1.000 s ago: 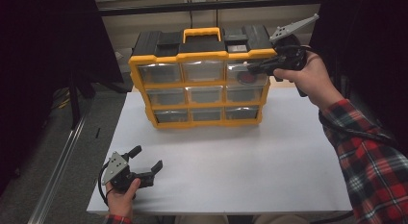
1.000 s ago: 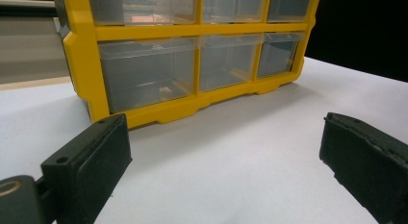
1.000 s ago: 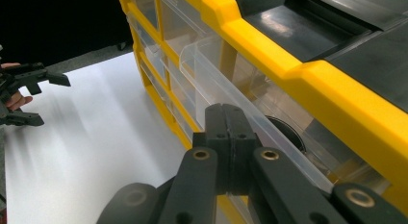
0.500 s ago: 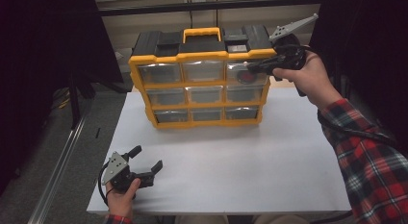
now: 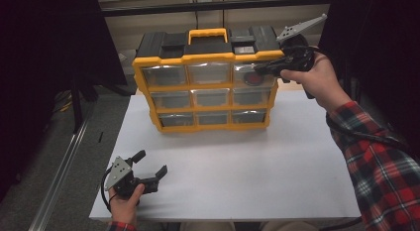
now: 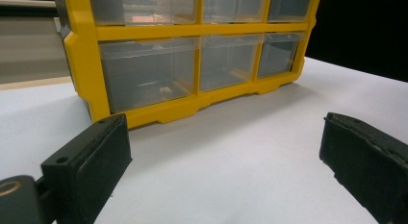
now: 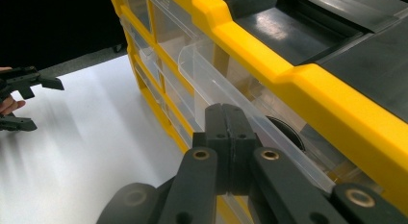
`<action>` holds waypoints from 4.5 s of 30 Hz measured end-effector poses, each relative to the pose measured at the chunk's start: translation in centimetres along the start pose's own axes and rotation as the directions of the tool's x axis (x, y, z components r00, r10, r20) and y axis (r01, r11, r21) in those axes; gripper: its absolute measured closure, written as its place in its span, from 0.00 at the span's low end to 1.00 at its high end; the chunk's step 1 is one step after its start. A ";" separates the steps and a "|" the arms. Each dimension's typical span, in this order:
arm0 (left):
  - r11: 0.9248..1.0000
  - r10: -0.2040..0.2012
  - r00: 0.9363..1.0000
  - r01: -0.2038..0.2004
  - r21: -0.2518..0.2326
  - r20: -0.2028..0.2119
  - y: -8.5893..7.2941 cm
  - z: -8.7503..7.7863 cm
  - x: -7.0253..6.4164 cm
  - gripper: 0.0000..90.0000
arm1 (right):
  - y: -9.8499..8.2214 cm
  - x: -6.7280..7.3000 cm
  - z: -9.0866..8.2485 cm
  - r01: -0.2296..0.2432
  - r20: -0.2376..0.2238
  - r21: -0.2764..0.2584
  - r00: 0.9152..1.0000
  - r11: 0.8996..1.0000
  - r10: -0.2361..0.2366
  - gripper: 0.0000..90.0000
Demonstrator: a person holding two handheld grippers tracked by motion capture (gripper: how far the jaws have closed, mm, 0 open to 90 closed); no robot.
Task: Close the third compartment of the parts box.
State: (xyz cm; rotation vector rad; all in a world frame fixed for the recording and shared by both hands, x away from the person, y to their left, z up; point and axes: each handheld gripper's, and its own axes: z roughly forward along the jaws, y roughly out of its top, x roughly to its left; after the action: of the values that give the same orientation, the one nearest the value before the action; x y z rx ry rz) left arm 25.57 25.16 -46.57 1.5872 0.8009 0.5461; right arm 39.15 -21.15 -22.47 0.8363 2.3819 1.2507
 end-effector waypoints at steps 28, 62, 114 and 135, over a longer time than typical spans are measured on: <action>1.000 0.006 1.000 -0.006 0.002 0.003 0.0 0.0 0.1 0.04 | 0.0 -0.1 0.4 0.003 0.017 -0.001 1.000 1.000 -0.003 1.00; 1.000 -0.005 1.000 0.005 0.003 -0.002 0.0 0.0 0.0 0.04 | 0.0 -0.3 0.7 -0.001 0.039 -0.009 0.999 1.000 0.001 1.00; 1.000 -0.004 1.000 0.004 -0.004 -0.002 0.0 0.0 0.0 0.04 | -0.3 -0.8 1.4 -0.010 0.080 -0.048 0.997 0.999 0.014 1.00; 0.999 0.030 1.000 -0.030 0.021 0.001 0.1 -0.2 0.1 0.04 | -1.6 0.0 0.6 -0.030 0.052 -0.110 0.998 0.993 0.036 0.77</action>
State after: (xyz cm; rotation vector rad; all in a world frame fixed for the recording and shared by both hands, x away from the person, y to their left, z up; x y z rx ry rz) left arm 25.49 25.37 -46.43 1.6204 0.7856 0.5597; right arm 38.92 -21.50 -24.08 0.8672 2.2443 1.3403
